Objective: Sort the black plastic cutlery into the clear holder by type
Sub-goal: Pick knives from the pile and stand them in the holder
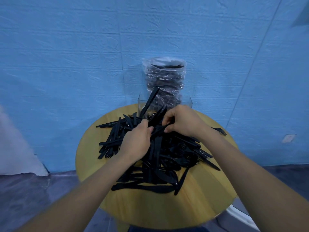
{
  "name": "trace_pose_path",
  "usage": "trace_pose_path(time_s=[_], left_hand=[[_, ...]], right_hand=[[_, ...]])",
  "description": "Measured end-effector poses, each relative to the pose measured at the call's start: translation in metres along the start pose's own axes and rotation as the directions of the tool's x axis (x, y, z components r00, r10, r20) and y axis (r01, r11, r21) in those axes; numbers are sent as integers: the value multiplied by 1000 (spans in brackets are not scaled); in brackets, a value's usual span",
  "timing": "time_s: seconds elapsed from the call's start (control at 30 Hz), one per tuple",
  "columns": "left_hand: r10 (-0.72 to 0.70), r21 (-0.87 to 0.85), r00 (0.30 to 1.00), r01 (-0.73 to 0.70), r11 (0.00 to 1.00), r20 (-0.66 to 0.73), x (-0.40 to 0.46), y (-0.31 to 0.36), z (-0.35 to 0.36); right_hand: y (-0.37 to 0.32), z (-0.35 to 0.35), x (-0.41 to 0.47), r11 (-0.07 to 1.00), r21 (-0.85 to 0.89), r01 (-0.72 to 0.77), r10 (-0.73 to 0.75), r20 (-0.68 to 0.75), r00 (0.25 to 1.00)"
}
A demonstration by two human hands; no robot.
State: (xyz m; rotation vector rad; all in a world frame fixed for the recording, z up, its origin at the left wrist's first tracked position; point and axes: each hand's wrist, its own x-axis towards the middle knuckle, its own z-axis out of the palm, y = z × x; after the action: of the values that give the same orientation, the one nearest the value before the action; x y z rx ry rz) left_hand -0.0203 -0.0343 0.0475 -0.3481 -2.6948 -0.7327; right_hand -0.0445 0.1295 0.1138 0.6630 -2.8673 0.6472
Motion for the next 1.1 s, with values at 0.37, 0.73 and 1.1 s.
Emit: trace_pose_path(time_s=[0.37, 0.73, 1.1], left_hand=[[-3, 37, 999, 1, 999, 45, -1, 6, 5], [-50, -3, 996, 50, 999, 74, -3, 3, 9], [-47, 25, 998, 46, 999, 47, -8, 8, 11]], right_hand=[[11, -3, -5, 913, 390, -119, 109, 47, 993], [19, 13, -20, 451, 875, -179, 408, -24, 913], [0, 40, -20, 352, 871, -344, 445, 168, 880]])
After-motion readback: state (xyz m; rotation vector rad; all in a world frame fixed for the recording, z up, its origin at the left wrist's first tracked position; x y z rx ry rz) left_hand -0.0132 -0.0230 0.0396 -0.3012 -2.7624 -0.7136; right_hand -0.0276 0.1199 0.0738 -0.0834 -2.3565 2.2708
